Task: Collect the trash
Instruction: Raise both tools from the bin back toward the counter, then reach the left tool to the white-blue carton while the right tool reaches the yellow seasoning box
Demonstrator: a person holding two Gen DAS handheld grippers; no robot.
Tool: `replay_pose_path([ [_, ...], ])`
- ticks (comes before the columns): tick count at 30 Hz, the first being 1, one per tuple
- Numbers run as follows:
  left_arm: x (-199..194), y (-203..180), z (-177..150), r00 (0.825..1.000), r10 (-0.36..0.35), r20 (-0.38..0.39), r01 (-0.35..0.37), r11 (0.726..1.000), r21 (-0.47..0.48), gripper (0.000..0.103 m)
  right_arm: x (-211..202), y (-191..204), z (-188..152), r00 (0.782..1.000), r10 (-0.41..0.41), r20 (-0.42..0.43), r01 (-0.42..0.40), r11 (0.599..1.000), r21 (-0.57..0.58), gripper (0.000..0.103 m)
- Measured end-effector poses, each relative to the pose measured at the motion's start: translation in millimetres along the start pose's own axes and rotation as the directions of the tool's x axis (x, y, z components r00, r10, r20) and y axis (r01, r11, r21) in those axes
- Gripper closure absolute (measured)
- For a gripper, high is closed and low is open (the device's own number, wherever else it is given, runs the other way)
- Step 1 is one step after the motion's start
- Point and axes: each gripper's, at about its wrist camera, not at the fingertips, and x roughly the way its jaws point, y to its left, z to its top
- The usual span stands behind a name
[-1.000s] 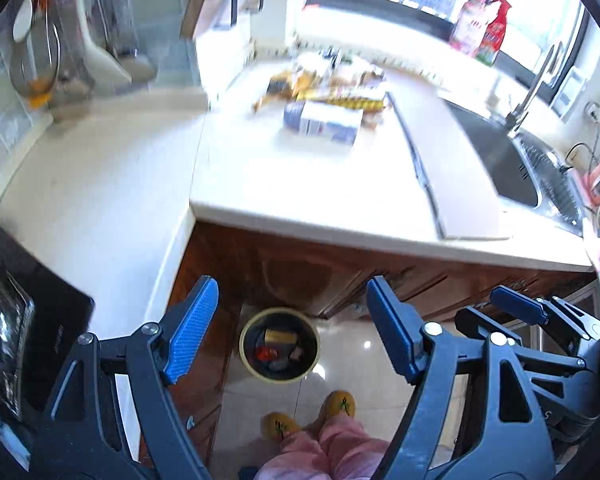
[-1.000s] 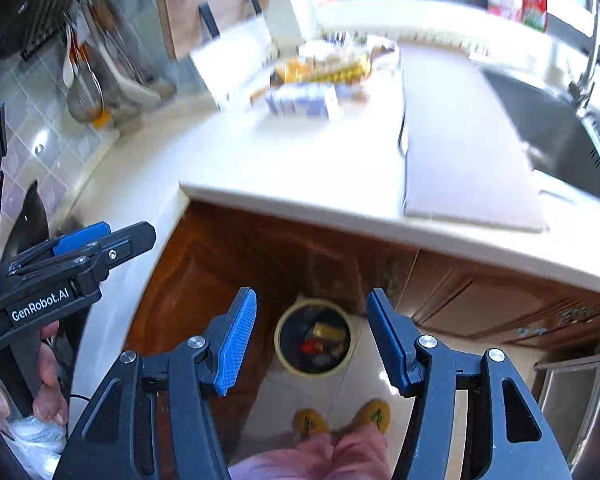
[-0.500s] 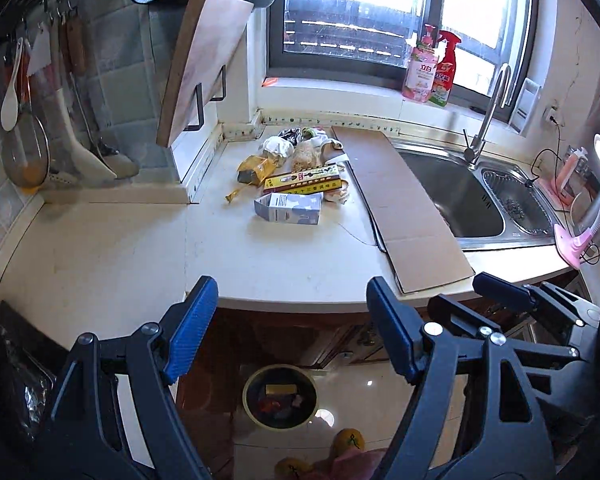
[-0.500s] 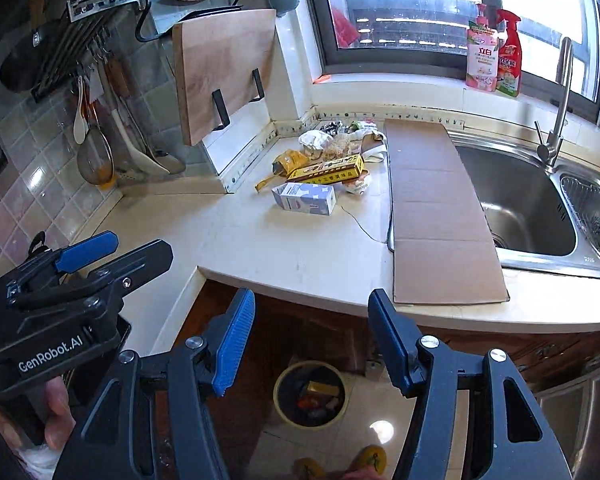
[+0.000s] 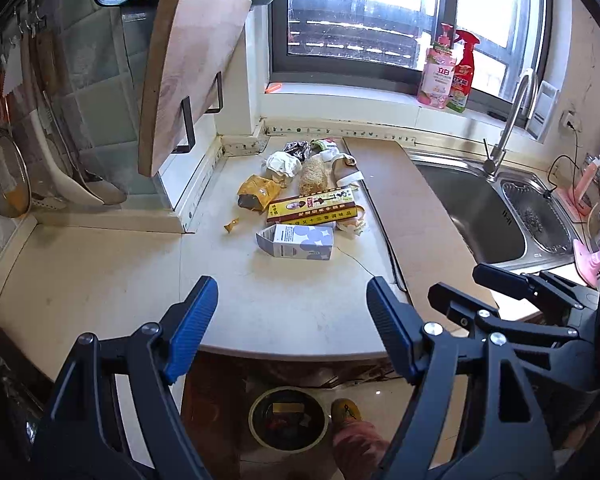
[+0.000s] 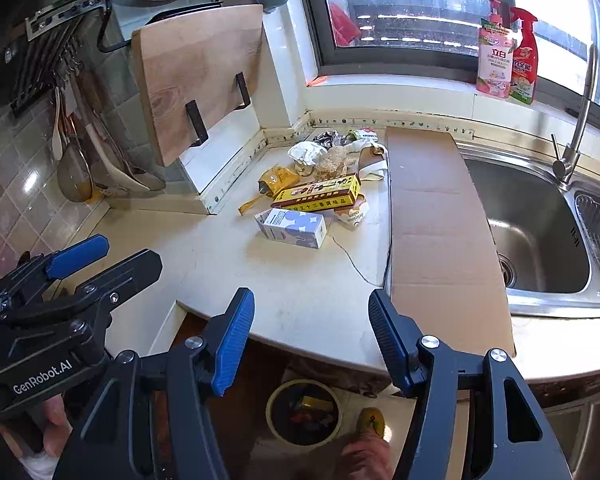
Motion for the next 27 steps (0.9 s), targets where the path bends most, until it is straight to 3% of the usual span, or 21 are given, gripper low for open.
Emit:
replay_pose_path([
  [8, 101, -5, 47, 0.994, 0.046, -0.095, -0.051, 0.997, -0.058, 0.028, 91, -62, 79, 0.996, 0.031, -0.080, -0.032, 0.999, -0.006, 0.042],
  [14, 176, -9, 53, 0.980, 0.051, -0.192, -0.072, 0.992, -0.105, 0.028, 161, -86, 122, 0.984, 0.070, -0.165, -0.082, 0.994, -0.067, 0.042],
  [22, 243, 7, 41, 0.946, 0.043, -0.321, -0.115, 0.971, -0.209, 0.028, 232, -75, 152, 0.954, 0.148, -0.262, -0.206, 0.956, -0.210, 0.042],
  [25, 253, 17, 38, 0.938, 0.044, -0.345, -0.137, 0.959, -0.250, 0.028, 257, -66, 163, 0.939, 0.176, -0.296, -0.257, 0.930, -0.261, 0.033],
  [27, 256, 22, 37, 0.934, 0.056, -0.353, -0.157, 0.952, -0.264, 0.028, 275, -60, 169, 0.922, 0.198, -0.332, -0.296, 0.914, -0.278, 0.033],
])
